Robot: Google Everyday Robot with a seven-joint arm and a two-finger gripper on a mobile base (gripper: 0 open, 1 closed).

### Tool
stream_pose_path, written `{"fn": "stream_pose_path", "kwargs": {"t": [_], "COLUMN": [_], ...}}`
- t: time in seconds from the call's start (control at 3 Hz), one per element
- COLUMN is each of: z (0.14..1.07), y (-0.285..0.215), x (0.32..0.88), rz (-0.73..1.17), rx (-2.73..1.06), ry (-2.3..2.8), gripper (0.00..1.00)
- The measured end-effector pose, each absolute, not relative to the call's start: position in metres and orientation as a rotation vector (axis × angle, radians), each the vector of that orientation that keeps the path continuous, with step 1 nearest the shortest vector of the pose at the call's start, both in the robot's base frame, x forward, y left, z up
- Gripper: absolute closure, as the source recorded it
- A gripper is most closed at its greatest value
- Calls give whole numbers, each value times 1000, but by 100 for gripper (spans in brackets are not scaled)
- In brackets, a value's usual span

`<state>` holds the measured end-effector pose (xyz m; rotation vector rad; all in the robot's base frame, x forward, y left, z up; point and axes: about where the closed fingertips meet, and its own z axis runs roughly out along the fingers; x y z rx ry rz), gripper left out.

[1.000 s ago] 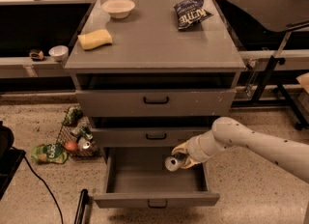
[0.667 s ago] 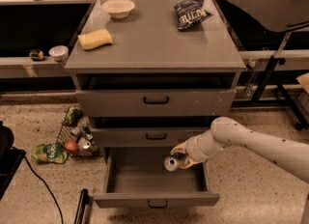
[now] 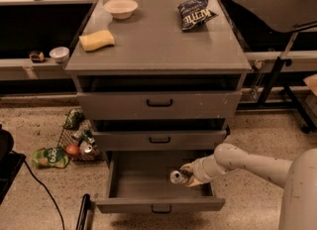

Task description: Place redbull can into bottom drawer

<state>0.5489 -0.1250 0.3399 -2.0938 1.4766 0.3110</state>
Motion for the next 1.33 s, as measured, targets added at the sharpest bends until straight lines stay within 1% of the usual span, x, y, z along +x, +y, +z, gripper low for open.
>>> {"fn": "stream_pose_path", "kwargs": {"t": [0.67, 1.0, 1.33], "z": [229, 196, 171], "y": [-146, -155, -155], "x": [566, 582, 596], "rz": [430, 477, 536], "rx": [-1905, -1849, -1825], "ry": [1666, 1694, 1707], "gripper": [100, 81, 58]}}
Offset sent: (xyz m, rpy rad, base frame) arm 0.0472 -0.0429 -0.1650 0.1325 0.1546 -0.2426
